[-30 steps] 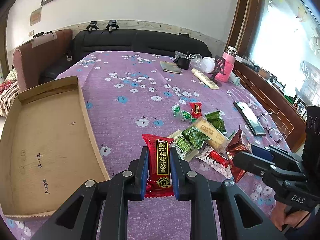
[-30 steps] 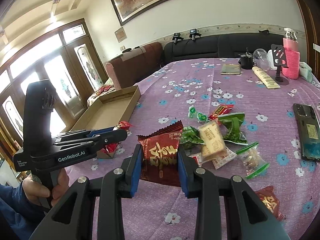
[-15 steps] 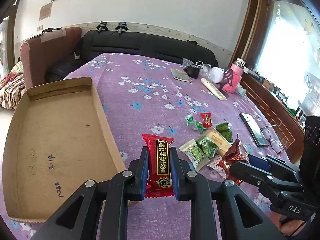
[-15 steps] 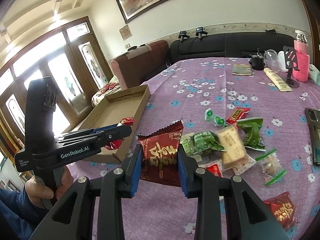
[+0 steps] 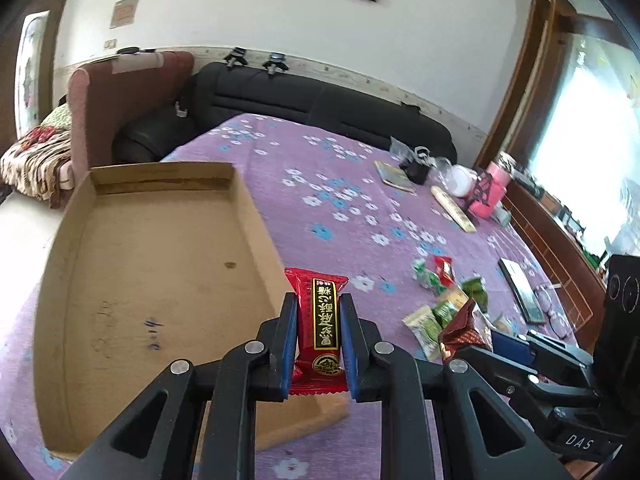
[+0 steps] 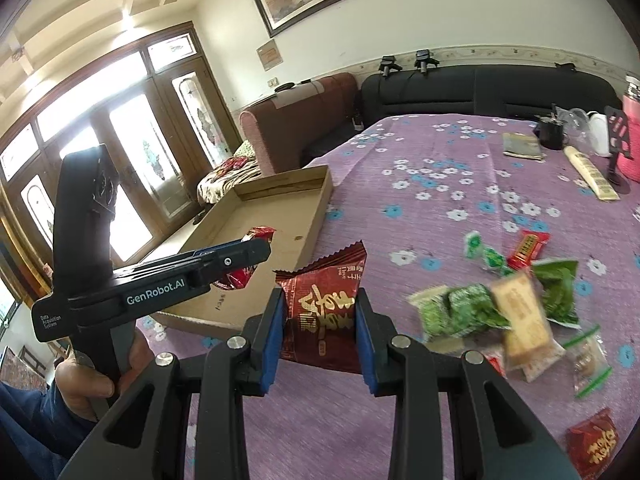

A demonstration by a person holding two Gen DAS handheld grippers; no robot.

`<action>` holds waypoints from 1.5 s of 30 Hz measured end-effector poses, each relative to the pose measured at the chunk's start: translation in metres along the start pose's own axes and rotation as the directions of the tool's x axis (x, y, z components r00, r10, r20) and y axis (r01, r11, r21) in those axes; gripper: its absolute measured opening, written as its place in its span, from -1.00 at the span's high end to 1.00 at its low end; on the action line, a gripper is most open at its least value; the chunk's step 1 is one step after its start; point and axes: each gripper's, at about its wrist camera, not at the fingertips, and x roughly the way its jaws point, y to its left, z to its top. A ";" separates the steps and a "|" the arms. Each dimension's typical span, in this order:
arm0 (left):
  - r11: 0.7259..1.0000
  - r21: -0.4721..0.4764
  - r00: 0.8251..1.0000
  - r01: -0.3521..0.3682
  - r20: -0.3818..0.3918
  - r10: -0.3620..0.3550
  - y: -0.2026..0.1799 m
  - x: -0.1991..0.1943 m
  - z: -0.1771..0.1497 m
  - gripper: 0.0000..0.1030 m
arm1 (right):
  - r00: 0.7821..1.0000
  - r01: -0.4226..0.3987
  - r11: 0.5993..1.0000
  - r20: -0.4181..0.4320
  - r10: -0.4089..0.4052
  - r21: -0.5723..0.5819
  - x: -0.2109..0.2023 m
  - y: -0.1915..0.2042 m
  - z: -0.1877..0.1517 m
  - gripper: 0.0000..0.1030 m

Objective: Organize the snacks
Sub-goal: 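Carry the red bar and candy bag over the cardboard tray with both grippers, then open both grippers to drop the red bar and candy bag into the tray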

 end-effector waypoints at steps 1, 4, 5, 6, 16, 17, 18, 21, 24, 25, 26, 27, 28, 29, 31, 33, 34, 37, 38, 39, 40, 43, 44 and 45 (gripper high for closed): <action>1.000 -0.009 1.000 -0.006 0.006 0.006 0.006 -0.001 0.001 0.61 | 1.000 -0.003 1.000 -0.001 0.003 -0.002 0.002 0.002 0.002 0.38; 0.999 -0.043 0.999 -0.031 0.021 0.032 0.025 -0.004 0.003 0.61 | 1.000 -0.017 1.000 -0.008 0.017 -0.011 0.014 0.013 0.006 0.38; 0.998 -0.055 0.999 -0.040 0.025 0.041 0.033 -0.005 0.004 0.61 | 1.000 -0.024 1.000 -0.011 0.024 -0.014 0.019 0.017 0.007 0.38; 0.997 -0.063 0.998 -0.047 0.026 0.049 0.039 -0.006 0.004 0.61 | 0.999 -0.029 0.999 -0.014 0.029 -0.017 0.022 0.021 0.009 0.38; 0.982 -0.137 0.991 -0.127 0.029 0.132 0.091 -0.009 -0.003 0.61 | 0.996 -0.076 0.996 -0.045 0.074 -0.045 0.057 0.051 0.018 0.37; 0.981 -0.141 0.990 -0.136 0.024 0.140 0.094 -0.008 -0.003 0.61 | 0.996 -0.081 0.996 -0.049 0.079 -0.046 0.061 0.054 0.019 0.37; 0.979 -0.144 0.989 -0.145 0.018 0.150 0.097 -0.007 -0.004 0.61 | 0.995 -0.088 0.995 -0.055 0.085 -0.048 0.066 0.057 0.020 0.37; 0.975 -0.155 0.987 -0.160 -0.004 0.162 0.104 -0.002 -0.007 0.61 | 0.994 -0.083 0.995 -0.077 0.078 -0.059 0.081 0.065 0.021 0.37; 0.972 -0.160 0.986 -0.170 -0.024 0.168 0.107 0.003 -0.010 0.61 | 0.992 -0.070 0.996 -0.108 0.063 -0.059 0.096 0.068 0.018 0.37; 0.972 -0.160 0.985 -0.171 -0.024 0.169 0.107 0.003 -0.010 0.61 | 0.991 -0.068 0.996 -0.120 0.061 -0.056 0.102 0.069 0.017 0.37; 0.972 -0.156 0.984 -0.177 -0.023 0.176 0.106 0.003 -0.010 0.61 | 0.990 -0.067 0.996 -0.126 0.060 -0.056 0.106 0.069 0.016 0.37; 0.971 -0.152 0.983 -0.183 -0.024 0.182 0.105 0.004 -0.011 0.61 | 0.990 -0.064 0.996 -0.130 0.056 -0.059 0.108 0.069 0.014 0.37; 0.971 -0.147 0.982 -0.190 -0.031 0.188 0.105 0.006 -0.011 0.61 | 0.990 -0.059 0.996 -0.134 0.050 -0.064 0.111 0.069 0.013 0.37; 0.970 -0.139 0.980 -0.200 -0.043 0.196 0.103 0.010 -0.011 0.61 | 0.989 -0.057 0.996 -0.140 0.048 -0.066 0.114 0.069 0.011 0.37; 0.969 -0.124 0.976 -0.216 -0.053 0.211 0.099 0.014 -0.010 0.61 | 0.988 -0.055 0.996 -0.149 0.045 -0.065 0.117 0.068 0.008 0.37; 0.966 -0.103 0.972 -0.235 -0.052 0.231 0.093 0.016 -0.010 0.60 | 0.987 -0.051 0.996 -0.158 0.039 -0.071 0.121 0.067 0.006 0.37; 0.966 -0.091 0.970 -0.243 -0.052 0.239 0.091 0.017 -0.010 0.60 | 0.986 -0.049 0.996 -0.163 0.036 -0.073 0.122 0.067 0.005 0.37; 0.964 -0.066 0.966 -0.256 -0.057 0.253 0.088 0.019 -0.011 0.60 | 0.983 -0.049 0.995 -0.178 0.034 -0.083 0.126 0.068 0.002 0.37; 0.964 -0.064 0.965 -0.257 -0.063 0.253 0.088 0.020 -0.011 0.60 | 0.982 -0.048 0.995 -0.185 0.031 -0.092 0.127 0.069 0.000 0.37; 0.965 -0.063 0.966 -0.256 -0.065 0.252 0.090 0.019 -0.011 0.60 | 0.982 -0.044 0.994 -0.185 0.025 -0.100 0.128 0.070 -0.001 0.37; 0.964 -0.064 0.965 -0.257 -0.069 0.252 0.091 0.019 -0.011 0.60 | 0.983 -0.036 0.992 -0.183 0.014 -0.117 0.129 0.072 -0.001 0.37; 0.964 -0.055 0.964 -0.259 -0.079 0.255 0.090 0.021 -0.011 0.60 | 0.983 -0.030 0.989 -0.184 0.003 -0.142 0.130 0.076 -0.003 0.37; 0.964 -0.051 0.963 -0.260 -0.080 0.256 0.090 0.022 -0.011 0.60 | 0.983 -0.028 0.988 -0.184 0.000 -0.149 0.130 0.077 -0.003 0.37; 0.964 -0.049 0.963 -0.261 -0.080 0.256 0.090 0.022 -0.011 0.60 | 0.983 -0.028 0.988 -0.183 -0.001 -0.152 0.130 0.077 -0.004 0.37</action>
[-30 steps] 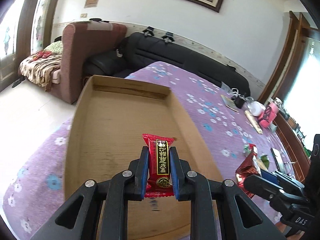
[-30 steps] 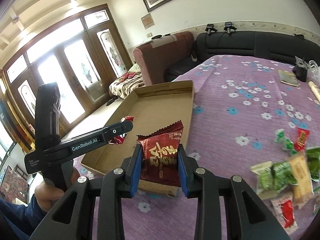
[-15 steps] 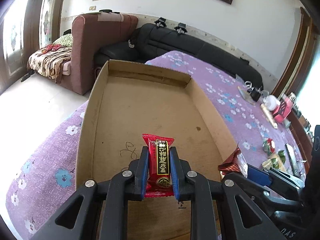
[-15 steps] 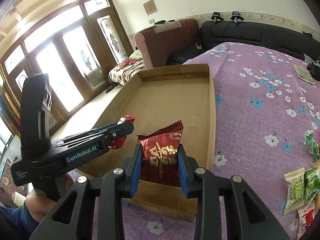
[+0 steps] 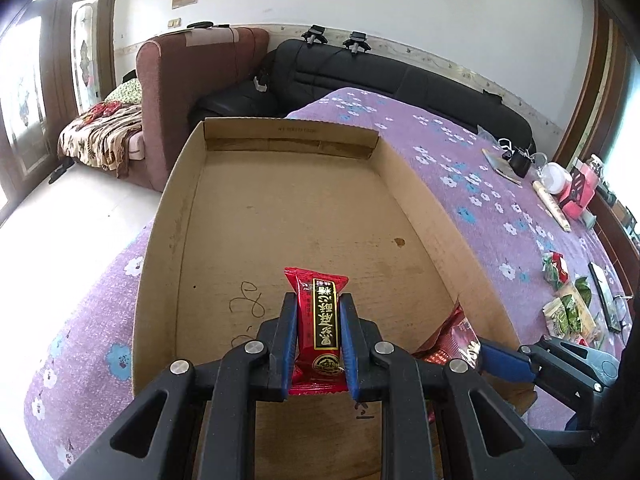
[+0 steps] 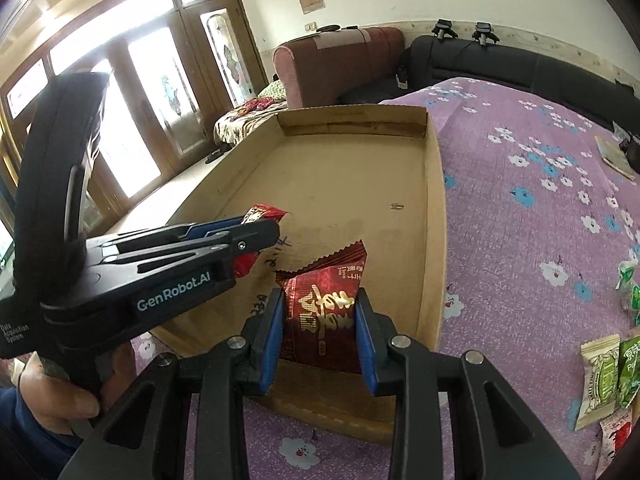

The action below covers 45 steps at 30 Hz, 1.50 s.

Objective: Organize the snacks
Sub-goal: 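Open both grippers to drop the red bar and candy bag into the tray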

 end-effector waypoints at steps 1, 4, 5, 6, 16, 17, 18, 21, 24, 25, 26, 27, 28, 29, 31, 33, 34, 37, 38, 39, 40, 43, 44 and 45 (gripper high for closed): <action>1.000 0.001 1.000 0.001 -0.002 -0.001 0.000 0.000 0.000 0.60 | 1.000 0.000 1.000 0.001 0.000 -0.001 0.000 0.000 0.000 0.37; 1.000 0.001 1.000 0.002 -0.006 -0.002 0.001 0.001 0.000 0.60 | 1.000 -0.003 1.000 0.002 0.003 0.001 -0.001 0.000 -0.001 0.37; 1.000 0.002 1.000 0.001 -0.006 -0.001 0.000 0.001 0.000 0.60 | 1.000 -0.003 1.000 0.002 0.003 0.001 -0.001 0.000 -0.001 0.37; 1.000 0.003 1.000 -0.001 -0.007 0.001 0.000 0.001 0.001 0.60 | 1.000 -0.002 1.000 0.002 0.002 0.001 -0.001 0.000 -0.001 0.37; 1.000 0.002 1.000 -0.002 -0.009 0.002 -0.001 0.002 0.001 0.60 | 1.000 0.002 1.000 0.007 -0.002 0.005 -0.003 0.000 -0.002 0.23; 1.000 0.002 1.000 -0.003 -0.009 0.003 -0.001 0.002 0.001 0.60 | 1.000 -0.004 1.000 0.007 0.003 0.001 -0.003 0.001 -0.002 0.12; 1.000 0.002 1.000 -0.003 -0.009 0.003 -0.001 0.002 0.001 0.60 | 1.000 -0.006 1.000 0.007 0.006 -0.006 -0.003 0.002 -0.002 0.06; 1.000 0.003 1.000 -0.002 -0.009 0.002 -0.001 0.002 0.001 0.60 | 1.000 0.002 1.000 0.006 -0.002 -0.013 -0.003 0.004 -0.002 -0.13; 1.000 0.002 1.000 -0.001 -0.009 0.001 -0.001 0.002 0.001 0.60 | 1.000 -0.002 1.000 0.008 0.002 -0.008 -0.003 0.003 -0.002 -0.17; 1.000 0.002 1.000 -0.001 -0.009 0.001 -0.001 0.002 0.001 0.60 | 1.000 -0.004 1.000 0.008 0.004 -0.008 -0.003 0.003 -0.002 -0.18; 1.000 0.002 1.000 -0.001 -0.009 0.001 -0.001 0.002 0.001 0.60 | 1.000 -0.004 1.000 0.008 0.004 -0.008 -0.003 0.003 -0.002 -0.20; 1.000 0.002 1.000 -0.001 -0.009 0.001 -0.001 0.002 0.001 0.59 | 1.000 -0.004 1.000 0.008 0.004 -0.009 -0.003 0.003 -0.002 -0.20; 1.000 0.002 1.000 -0.002 -0.009 0.002 -0.001 0.002 0.001 0.59 | 1.000 -0.004 1.000 0.008 0.004 -0.010 -0.003 0.004 -0.002 -0.22; 1.000 0.002 1.000 -0.002 -0.010 0.002 -0.001 0.002 0.000 0.58 | 1.000 -0.006 1.000 0.009 0.006 -0.011 -0.003 0.004 -0.002 -0.24; 1.000 0.002 1.000 -0.002 -0.009 0.002 -0.001 0.002 0.000 0.56 | 1.000 -0.006 1.000 0.012 0.007 -0.011 -0.004 0.004 -0.002 -0.26; 1.000 0.002 1.000 -0.002 -0.009 0.002 -0.001 0.002 0.000 0.44 | 1.000 -0.008 1.000 0.017 0.008 -0.010 -0.005 0.004 -0.002 -0.29; 1.000 0.003 1.000 -0.002 -0.008 0.002 -0.001 0.002 0.000 0.40 | 1.000 -0.010 1.000 0.020 0.010 -0.009 -0.005 0.004 -0.002 -0.31; 1.000 0.007 1.000 -0.005 0.006 0.005 -0.002 -0.001 0.000 0.18 | 1.000 -0.013 1.000 0.025 0.013 -0.009 -0.006 0.004 -0.002 -0.33; 1.000 0.009 1.000 -0.006 0.010 0.006 -0.002 -0.002 -0.001 0.09 | 1.000 -0.013 1.000 0.025 0.014 -0.010 -0.006 0.004 -0.002 -0.33; 1.000 0.010 1.000 -0.007 0.013 0.007 -0.002 -0.003 -0.001 0.02 | 1.000 -0.015 1.000 0.026 0.016 -0.011 -0.006 0.005 -0.003 -0.33; 1.000 0.012 1.000 -0.009 0.019 0.009 -0.002 -0.004 -0.001 -0.02 | 0.999 -0.018 1.000 0.028 0.018 -0.013 -0.007 0.005 -0.003 -0.33; 1.000 0.016 0.999 -0.013 0.031 0.013 -0.003 -0.006 -0.001 -0.18 | 0.999 -0.017 1.000 0.039 0.018 -0.025 -0.009 0.008 -0.002 -0.33; 1.000 0.016 0.999 -0.014 0.036 0.013 -0.002 -0.008 -0.001 -0.23 | 0.999 -0.018 0.999 0.044 0.019 -0.029 -0.010 0.008 -0.002 -0.33; 1.000 0.015 0.999 -0.012 0.039 0.011 -0.001 -0.009 0.000 -0.25 | 0.999 -0.017 0.999 0.048 0.019 -0.031 -0.011 0.009 -0.002 -0.33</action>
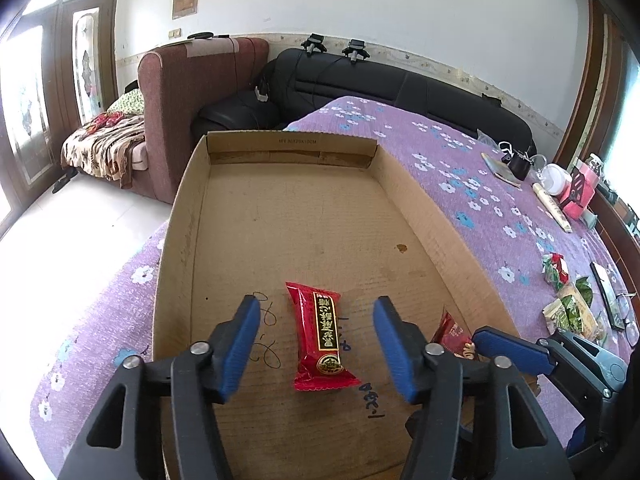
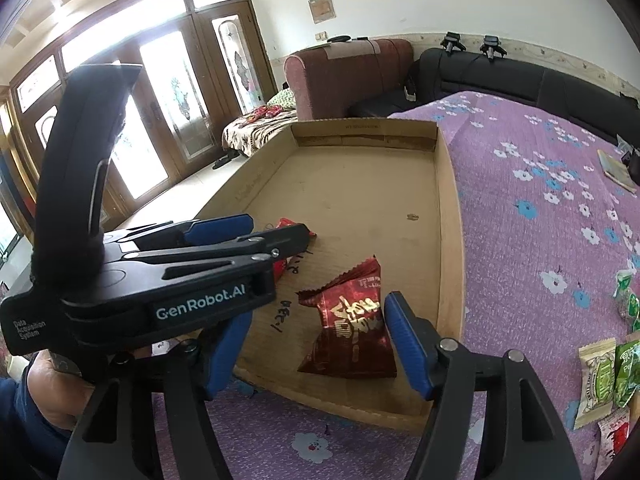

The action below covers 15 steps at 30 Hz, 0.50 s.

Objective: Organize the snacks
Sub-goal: 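Open both grippers to drop the red bar and candy bag into the tray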

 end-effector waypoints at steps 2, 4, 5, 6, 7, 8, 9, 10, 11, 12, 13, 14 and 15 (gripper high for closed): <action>1.000 -0.003 1.000 0.001 0.003 -0.001 0.001 -0.001 0.000 -0.25 | 1.000 0.003 1.000 0.007 -0.003 -0.005 -0.001 0.001 0.000 -0.33; 1.000 -0.004 1.000 0.001 0.003 -0.001 0.002 -0.001 0.001 -0.25 | 1.000 0.002 1.000 0.013 -0.002 -0.006 -0.003 0.001 0.000 -0.33; 1.000 -0.004 1.000 0.000 0.003 0.000 0.002 -0.001 0.001 -0.25 | 1.000 0.003 1.000 0.017 -0.002 -0.006 -0.004 0.001 0.000 -0.33; 1.000 -0.003 1.000 0.001 0.003 -0.001 0.002 -0.001 0.001 -0.25 | 1.000 0.003 1.000 0.021 -0.003 -0.005 -0.005 0.001 0.000 -0.33; 1.000 -0.003 1.000 0.001 0.002 -0.001 0.002 -0.001 0.001 -0.25 | 1.000 0.004 1.000 0.026 -0.004 -0.005 -0.006 0.001 0.000 -0.33; 1.000 -0.004 1.000 0.000 0.003 0.000 0.002 -0.001 0.001 -0.25 | 1.000 0.006 1.000 0.030 -0.006 -0.005 -0.006 0.001 0.000 -0.33; 1.000 -0.005 1.000 0.001 0.004 -0.001 0.002 -0.001 0.001 -0.26 | 0.999 0.007 1.000 0.032 -0.007 -0.004 -0.007 0.001 0.000 -0.33; 1.000 -0.006 1.000 0.001 0.005 -0.001 0.003 -0.002 0.001 -0.26 | 0.999 0.008 1.000 0.033 -0.008 -0.004 -0.007 0.001 0.001 -0.33; 1.000 -0.007 1.000 0.000 0.006 0.000 0.004 -0.002 0.001 -0.26 | 0.999 0.011 1.000 0.035 -0.011 -0.002 -0.007 0.001 0.001 -0.33; 1.000 -0.009 1.000 0.000 0.008 0.000 0.004 -0.002 0.002 -0.27 | 0.999 0.016 1.000 0.036 -0.016 -0.001 -0.007 0.001 0.001 -0.33; 1.000 -0.013 1.000 0.002 0.011 -0.002 0.005 -0.002 0.002 -0.27 | 0.999 0.022 1.000 0.039 -0.022 0.000 -0.008 0.000 0.001 -0.33; 1.000 -0.015 1.000 0.001 0.011 -0.001 0.005 -0.003 0.002 -0.27 | 0.999 0.026 1.000 0.043 -0.026 0.000 -0.009 0.000 0.001 -0.33; 1.000 -0.019 1.000 0.004 0.012 -0.004 0.005 -0.002 0.002 -0.31 | 0.998 0.030 1.000 0.047 -0.030 0.002 -0.009 0.000 0.001 -0.33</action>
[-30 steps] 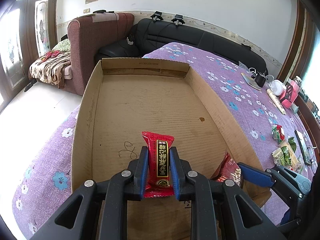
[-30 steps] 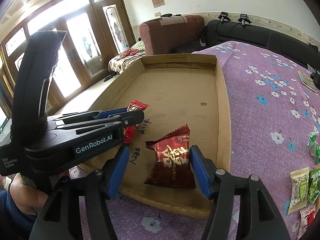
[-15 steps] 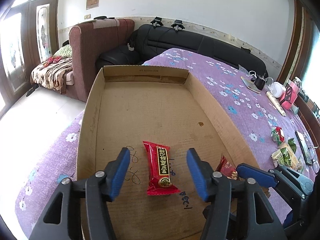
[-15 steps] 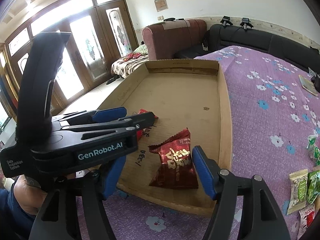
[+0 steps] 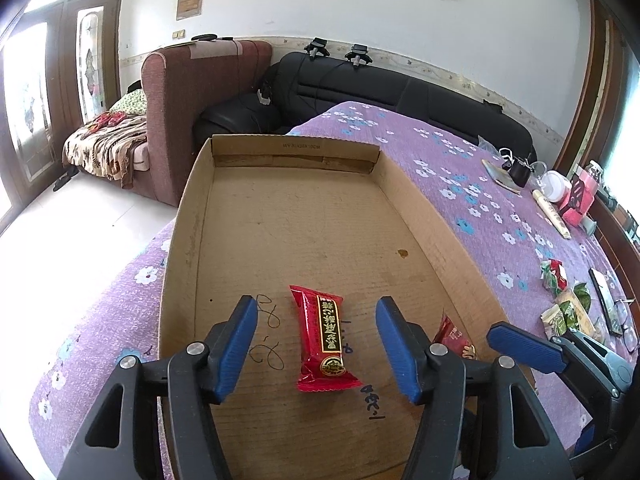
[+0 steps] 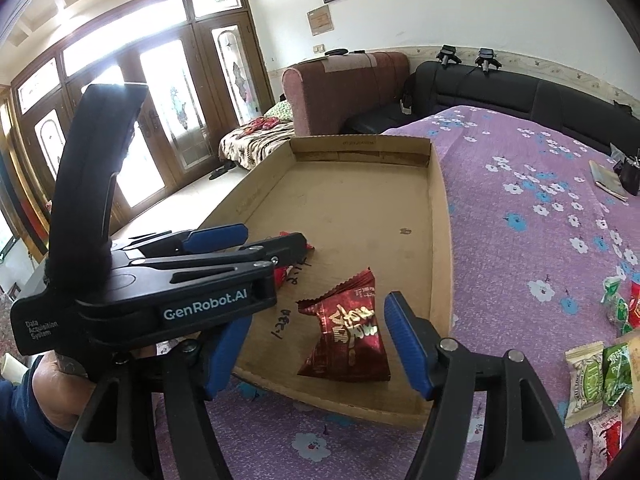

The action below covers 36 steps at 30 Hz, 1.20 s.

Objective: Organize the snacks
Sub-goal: 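Open both grippers to drop the red bar and candy bag into the tray, then move both grippers back to the snack pile and grasp the red-white packet with the right gripper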

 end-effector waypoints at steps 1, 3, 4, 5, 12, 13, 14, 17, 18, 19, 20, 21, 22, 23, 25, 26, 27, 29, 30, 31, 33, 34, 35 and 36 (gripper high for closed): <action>1.000 -0.005 1.000 0.000 0.003 0.000 0.001 -0.001 0.000 -0.33 | 1.000 0.007 1.000 0.003 -0.007 0.000 0.000 0.000 0.000 -0.34; 1.000 -0.008 1.000 0.001 0.008 0.000 0.001 -0.001 0.000 -0.34 | 0.999 0.043 0.999 0.007 -0.042 -0.005 -0.002 0.002 0.001 -0.36; 1.000 -0.009 1.000 0.000 0.010 0.000 0.001 -0.001 0.000 -0.34 | 0.998 0.061 0.998 0.010 -0.060 -0.012 -0.002 0.004 0.001 -0.37; 1.000 -0.010 1.000 0.002 0.013 -0.001 0.001 -0.002 0.001 -0.34 | 0.998 0.069 0.997 0.014 -0.069 -0.020 -0.003 0.005 0.001 -0.37; 0.998 -0.056 0.998 0.042 0.057 -0.039 0.011 -0.011 0.001 -0.34 | 0.990 0.127 0.992 0.058 -0.127 0.004 -0.012 -0.001 0.004 -0.38; 0.996 -0.066 0.997 0.053 0.060 -0.049 0.013 -0.012 0.001 -0.34 | 0.989 0.133 0.991 0.065 -0.134 0.010 -0.013 -0.003 0.004 -0.38; 0.996 -0.072 0.997 0.057 0.064 -0.052 0.013 -0.012 0.001 -0.34 | 0.987 0.138 0.990 0.077 -0.139 0.017 -0.015 -0.005 0.004 -0.38; 0.995 -0.079 0.997 0.062 0.058 -0.058 0.014 -0.011 0.002 -0.34 | 0.985 0.144 0.989 0.087 -0.147 0.038 -0.019 -0.010 0.003 -0.38; 0.995 -0.078 0.997 0.061 0.055 -0.056 0.013 -0.010 0.002 -0.34 | 0.985 0.146 0.988 0.085 -0.149 0.046 -0.020 -0.011 0.003 -0.38; 0.995 -0.075 0.997 0.058 0.053 -0.055 0.012 -0.010 0.002 -0.34 | 0.984 0.151 0.987 0.082 -0.156 0.059 -0.021 -0.014 0.004 -0.38; 0.996 -0.068 0.997 0.057 0.050 -0.053 0.011 -0.009 0.002 -0.34 | 0.984 0.149 0.987 0.084 -0.154 0.068 -0.023 -0.016 0.004 -0.38; 0.996 -0.064 0.997 0.056 0.048 -0.053 0.010 -0.009 0.001 -0.34 | 0.985 0.141 0.987 0.086 -0.147 0.078 -0.025 -0.018 0.004 -0.38; 0.997 -0.057 0.998 0.055 0.046 -0.053 0.008 -0.008 0.001 -0.34 | 0.986 0.134 0.987 0.085 -0.142 0.094 -0.028 -0.021 0.004 -0.38; 0.997 -0.052 0.998 0.052 0.044 -0.049 0.007 -0.008 0.001 -0.34 | 0.986 0.133 0.986 0.084 -0.142 0.100 -0.030 -0.023 0.005 -0.38; 0.998 -0.049 0.998 0.046 0.045 -0.044 0.006 -0.008 0.001 -0.34 | 0.987 0.129 0.986 0.087 -0.138 0.102 -0.037 -0.023 0.005 -0.38; 0.998 -0.049 0.998 0.045 0.043 -0.043 0.005 -0.008 0.001 -0.34 | 0.987 0.129 0.987 0.084 -0.137 0.100 -0.040 -0.023 0.006 -0.38; 0.998 -0.048 0.998 0.046 0.042 -0.044 0.005 -0.007 0.001 -0.34 | 0.988 0.126 0.987 0.079 -0.134 0.100 -0.043 -0.023 0.006 -0.38; 0.998 -0.040 0.998 0.056 0.033 -0.054 0.003 -0.005 0.001 -0.34 | 0.991 0.110 0.988 0.062 -0.117 0.110 -0.049 -0.026 0.006 -0.39; 0.998 -0.036 0.998 0.056 0.027 -0.056 0.003 -0.005 0.001 -0.34 | 0.992 0.106 0.987 0.054 -0.113 0.120 -0.052 -0.029 0.005 -0.41; 0.998 -0.035 0.999 0.049 0.022 -0.048 0.002 -0.003 0.001 -0.34 | 0.993 0.102 0.986 0.046 -0.109 0.135 -0.054 -0.032 0.004 -0.48; 0.999 -0.035 0.999 0.041 0.014 -0.041 0.001 -0.002 0.001 -0.34 | 0.996 0.074 0.983 0.039 -0.082 0.168 -0.056 -0.040 0.002 -0.52; 0.999 -0.035 0.999 0.041 0.013 -0.040 0.002 -0.002 0.001 -0.34 | 0.998 0.059 0.978 0.026 -0.065 0.202 -0.054 -0.048 -0.001 -0.52; 0.999 -0.038 0.999 0.039 0.017 -0.039 0.002 -0.003 0.000 -0.34 | 0.998 0.047 0.974 0.017 -0.052 0.223 -0.052 -0.053 -0.003 -0.52; 0.998 -0.041 0.999 0.039 0.021 -0.038 0.003 -0.004 0.000 -0.34 | 0.999 0.030 0.970 0.009 -0.033 0.241 -0.049 -0.058 -0.005 -0.52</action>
